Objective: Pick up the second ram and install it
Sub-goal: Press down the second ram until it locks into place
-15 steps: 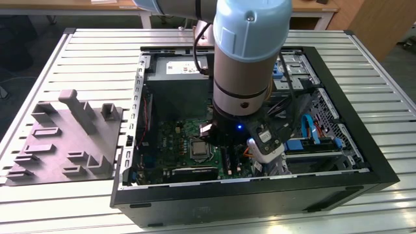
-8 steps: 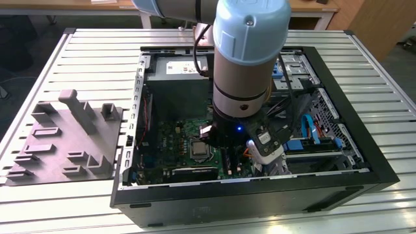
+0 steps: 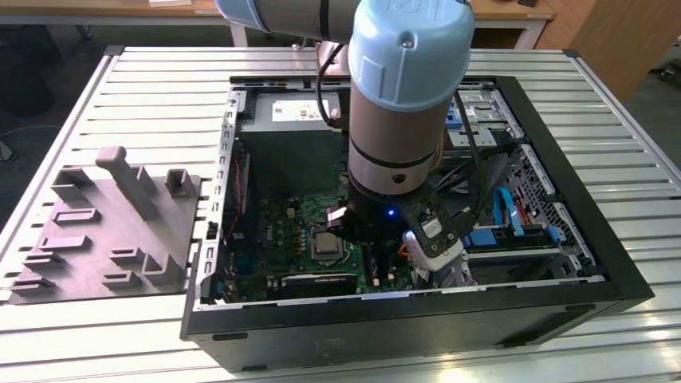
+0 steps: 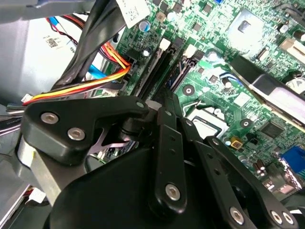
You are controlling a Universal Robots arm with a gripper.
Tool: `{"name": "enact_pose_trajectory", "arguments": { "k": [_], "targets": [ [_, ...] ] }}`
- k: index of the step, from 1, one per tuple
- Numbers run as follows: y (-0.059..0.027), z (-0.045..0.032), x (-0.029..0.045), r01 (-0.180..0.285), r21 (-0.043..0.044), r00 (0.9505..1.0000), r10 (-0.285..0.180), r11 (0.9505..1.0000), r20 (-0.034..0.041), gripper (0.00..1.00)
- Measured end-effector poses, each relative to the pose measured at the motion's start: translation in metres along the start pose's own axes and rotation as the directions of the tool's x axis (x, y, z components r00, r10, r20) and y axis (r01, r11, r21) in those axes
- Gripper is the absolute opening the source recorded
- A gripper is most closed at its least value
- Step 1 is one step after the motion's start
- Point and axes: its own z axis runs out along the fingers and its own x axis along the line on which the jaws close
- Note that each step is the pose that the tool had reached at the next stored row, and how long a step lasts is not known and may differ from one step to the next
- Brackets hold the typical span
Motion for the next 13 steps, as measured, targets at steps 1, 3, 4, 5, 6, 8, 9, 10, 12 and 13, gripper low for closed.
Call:
{"name": "enact_pose_trajectory", "arguments": {
  "k": [1,3,4,5,6,8,9,10,12,13],
  "targets": [
    [0.0000,0.0000,0.0000,0.000,0.0001,1.0000,0.000,1.0000,0.0000,0.10],
    [-0.0001,0.0019,0.0001,0.000,-0.0001,1.0000,0.000,1.0000,0.0000,0.10],
    [-0.0001,0.0027,0.0002,0.000,0.0006,1.0000,0.000,1.0000,-0.0001,0.10],
    [-0.0002,0.0028,0.0003,0.000,0.0006,1.0000,0.000,1.0000,-0.0002,0.10],
    [-0.0002,0.0029,0.0003,0.000,0.0005,1.0000,0.000,1.0000,-0.0001,0.10],
    [-0.0002,0.0037,0.0003,0.000,0.0003,1.0000,0.000,1.0000,-0.0001,0.10],
    [-0.0003,0.0047,0.0004,0.000,0.0007,1.0000,0.000,1.0000,-0.0002,0.10],
    [-0.0003,0.0052,0.0005,0.000,0.0005,1.0000,0.000,1.0000,-0.0002,0.10],
    [-0.0003,0.0054,0.0005,0.000,0.0003,1.0000,0.000,1.0000,-0.0001,0.10],
    [-0.0002,0.0056,0.0005,0.000,0.0001,1.0000,0.000,1.0000,0.0000,0.10]
  ]
}}
